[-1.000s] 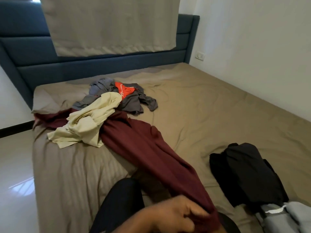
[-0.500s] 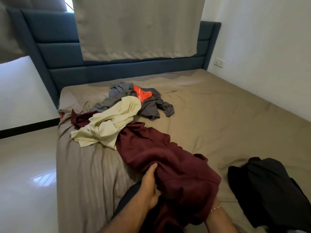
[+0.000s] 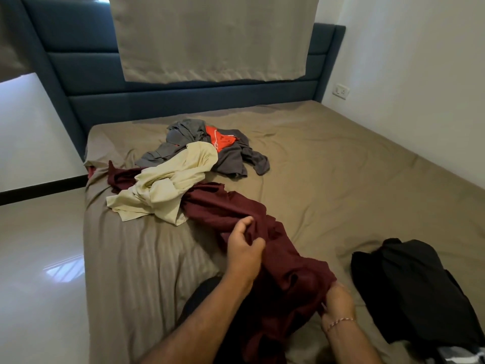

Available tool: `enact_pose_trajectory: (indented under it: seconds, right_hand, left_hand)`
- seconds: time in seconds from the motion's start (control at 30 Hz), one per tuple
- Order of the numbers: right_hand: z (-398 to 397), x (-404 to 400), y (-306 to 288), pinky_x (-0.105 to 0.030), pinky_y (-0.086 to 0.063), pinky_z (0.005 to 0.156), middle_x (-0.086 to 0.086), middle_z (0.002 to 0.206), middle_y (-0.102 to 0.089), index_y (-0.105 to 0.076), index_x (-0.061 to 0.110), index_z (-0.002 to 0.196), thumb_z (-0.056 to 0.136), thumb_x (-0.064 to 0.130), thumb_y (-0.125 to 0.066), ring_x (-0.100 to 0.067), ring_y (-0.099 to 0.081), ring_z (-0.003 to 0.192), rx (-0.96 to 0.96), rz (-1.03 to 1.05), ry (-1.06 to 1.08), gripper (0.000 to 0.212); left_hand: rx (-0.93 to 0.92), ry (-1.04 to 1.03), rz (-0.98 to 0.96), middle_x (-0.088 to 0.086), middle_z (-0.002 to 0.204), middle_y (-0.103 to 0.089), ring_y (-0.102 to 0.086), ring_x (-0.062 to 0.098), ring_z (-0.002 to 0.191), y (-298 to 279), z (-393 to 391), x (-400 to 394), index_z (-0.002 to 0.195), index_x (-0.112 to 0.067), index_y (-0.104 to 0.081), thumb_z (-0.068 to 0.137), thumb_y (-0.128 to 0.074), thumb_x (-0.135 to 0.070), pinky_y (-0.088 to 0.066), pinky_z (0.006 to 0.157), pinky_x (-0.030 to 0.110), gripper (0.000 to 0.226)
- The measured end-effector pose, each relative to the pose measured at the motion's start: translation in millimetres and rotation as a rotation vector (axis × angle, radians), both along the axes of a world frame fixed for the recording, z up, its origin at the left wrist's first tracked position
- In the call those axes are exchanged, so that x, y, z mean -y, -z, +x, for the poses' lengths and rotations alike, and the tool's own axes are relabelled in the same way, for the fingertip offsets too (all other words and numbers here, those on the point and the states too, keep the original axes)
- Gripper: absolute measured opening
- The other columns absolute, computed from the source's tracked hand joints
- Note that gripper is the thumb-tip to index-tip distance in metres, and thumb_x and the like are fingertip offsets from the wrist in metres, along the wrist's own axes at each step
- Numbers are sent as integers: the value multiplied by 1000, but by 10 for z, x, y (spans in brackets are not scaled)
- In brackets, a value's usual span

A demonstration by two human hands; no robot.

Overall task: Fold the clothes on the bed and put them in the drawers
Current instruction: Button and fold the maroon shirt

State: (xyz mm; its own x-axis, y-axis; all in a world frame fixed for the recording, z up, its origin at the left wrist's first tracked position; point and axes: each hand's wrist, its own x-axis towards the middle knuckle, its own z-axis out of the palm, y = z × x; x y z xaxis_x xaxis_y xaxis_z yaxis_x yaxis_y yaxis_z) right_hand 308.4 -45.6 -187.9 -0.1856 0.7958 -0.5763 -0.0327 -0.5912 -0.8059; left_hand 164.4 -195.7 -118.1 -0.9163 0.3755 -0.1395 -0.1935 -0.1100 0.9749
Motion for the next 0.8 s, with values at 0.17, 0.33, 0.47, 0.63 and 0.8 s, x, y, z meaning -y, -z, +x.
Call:
enact_pose_trajectory:
  seconds: [0.17, 0.33, 0.47, 0.63, 0.8]
  right_hand:
    - [203, 213, -223, -32, -57, 88, -5, 123, -71, -58, 18, 139, 105, 48, -46, -15, -70, 108, -280, 179, -121, 47]
    - [231, 410, -143, -19, -60, 66, -38, 134, -55, -54, -6, 131, 107, 8, -45, 2, -71, 75, -142, 192, -388, 29]
    - [142, 531, -223, -43, -55, 101, -17, 120, -74, -70, 8, 124, 101, 6, -57, -30, -71, 113, -152, 239, -426, 26]
    - [114, 569, -295, -47, -54, 101, -21, 125, -71, -66, 3, 130, 100, 19, -61, -37, -70, 115, -297, -8, -218, 34]
    - [236, 493, -360, -52, -48, 107, -25, 136, -64, -61, 3, 138, 100, 39, -54, -42, -62, 126, -414, -263, -357, 52]
  left_hand:
    - [-321, 577, -230, -21, 110, -67, -63, -9, 99, -162, 418, -306, 118, -33, -67, 83, -65, -11, -48, 90, 9, 42]
    - [-222, 795, -131, -6, 127, -71, -63, 2, 120, -71, 711, -454, 127, -22, -72, 97, -55, -18, -45, 108, 21, 35]
    - [-488, 308, -177, -12, 117, -65, -60, 5, 113, 212, 779, -187, 119, -21, -70, 89, -57, -5, -49, 103, 28, 37]
    - [-383, 108, -463, -11, 125, -50, -49, 14, 125, 639, 606, 196, 132, -28, -58, 86, -63, -1, -43, 112, 38, 54]
    - [-294, 255, -324, -15, 133, -48, -53, 1, 122, 713, 495, 312, 144, -42, -46, 93, -75, -22, -53, 97, 22, 63]
